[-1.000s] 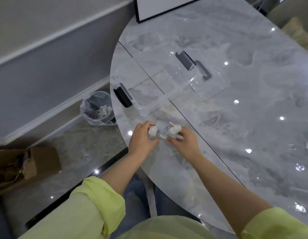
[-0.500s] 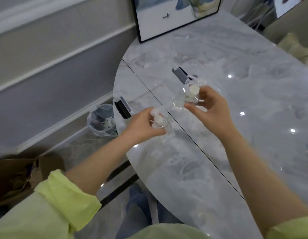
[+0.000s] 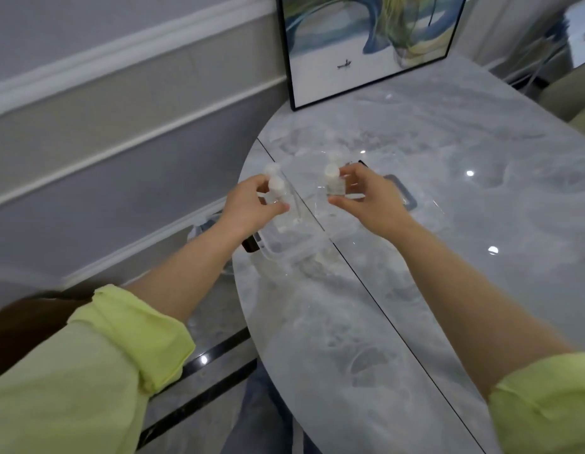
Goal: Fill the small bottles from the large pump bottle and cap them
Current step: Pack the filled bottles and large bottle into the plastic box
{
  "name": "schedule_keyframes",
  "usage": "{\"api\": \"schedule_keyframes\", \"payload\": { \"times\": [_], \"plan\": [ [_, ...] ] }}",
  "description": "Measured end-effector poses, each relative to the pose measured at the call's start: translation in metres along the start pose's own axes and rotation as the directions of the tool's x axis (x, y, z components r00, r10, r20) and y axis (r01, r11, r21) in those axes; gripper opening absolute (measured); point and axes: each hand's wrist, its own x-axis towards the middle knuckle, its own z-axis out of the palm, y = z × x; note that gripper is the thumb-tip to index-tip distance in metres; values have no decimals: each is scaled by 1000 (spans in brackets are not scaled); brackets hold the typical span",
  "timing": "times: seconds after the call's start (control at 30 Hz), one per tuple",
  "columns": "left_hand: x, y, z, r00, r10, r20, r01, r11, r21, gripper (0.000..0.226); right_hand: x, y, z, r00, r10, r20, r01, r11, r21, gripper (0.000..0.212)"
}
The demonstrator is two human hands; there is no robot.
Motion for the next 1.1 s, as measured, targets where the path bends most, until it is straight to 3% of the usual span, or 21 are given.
{"api": "schedule_keyframes", "payload": {
  "times": [0.23,0.3,0.43,0.63,0.9,1.1],
  "plan": [
    [44,-19,12,982,75,176,-124,949,289,38,30,10,20,976,200,89,-175,957,-231,39],
    [56,-24,17,977,29,211,-96,945,313,38,42,12,25,955,267,126,-223,932,-285,39],
    [71,-30,28,943,-102,315,-12,940,340,61,63,19,39,901,381,206,-283,879,-384,38],
    [97,-32,52,882,-296,367,37,820,571,56,96,38,62,773,564,289,-327,746,-580,40],
    [120,-45,66,808,-404,429,52,774,631,43,117,62,81,617,681,394,-390,700,-599,45],
    [124,-50,68,834,-334,439,-162,612,774,35,118,71,87,622,678,391,-409,707,-576,39]
  ]
}}
